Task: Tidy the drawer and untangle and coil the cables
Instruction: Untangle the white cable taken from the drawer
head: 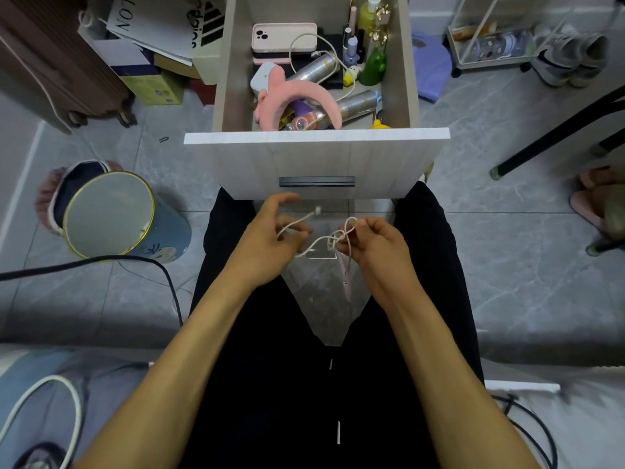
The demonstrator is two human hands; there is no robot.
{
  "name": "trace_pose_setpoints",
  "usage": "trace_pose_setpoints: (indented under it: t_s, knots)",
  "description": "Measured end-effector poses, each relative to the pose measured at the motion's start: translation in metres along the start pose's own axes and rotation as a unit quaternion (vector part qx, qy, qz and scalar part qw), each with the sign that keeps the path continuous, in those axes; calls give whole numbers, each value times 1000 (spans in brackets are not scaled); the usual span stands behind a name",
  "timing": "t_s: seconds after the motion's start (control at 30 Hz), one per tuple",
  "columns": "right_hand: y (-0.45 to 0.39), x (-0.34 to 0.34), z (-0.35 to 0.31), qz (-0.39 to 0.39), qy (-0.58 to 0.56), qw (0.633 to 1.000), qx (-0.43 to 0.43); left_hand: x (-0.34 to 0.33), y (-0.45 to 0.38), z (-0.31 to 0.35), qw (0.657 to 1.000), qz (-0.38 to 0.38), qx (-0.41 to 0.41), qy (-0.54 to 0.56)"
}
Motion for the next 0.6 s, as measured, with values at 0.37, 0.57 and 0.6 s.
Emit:
trace_pose_setpoints:
  t_s: [0.37,0.57,0.6]
  knots:
    - [5,-4,-2,-25,-98,994,-38,-9,7,16,997,-66,-34,-1]
    - [6,-5,0,-32,-122,991,-53,-10,10,17,995,-12,-79,-52]
    - [6,-5,0,-34,-123,990,-54,-8,10,18,994,7,-92,-63]
Point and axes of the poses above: each hand's wrist, its own y-axis away from the middle knuckle, its own x-axis out of the back of the hand, z = x × y, the point moved 7 cm from there along -y, towards the middle knuckle, and after that the axes turned 5 degrees about -y, right-handed, at the moved point
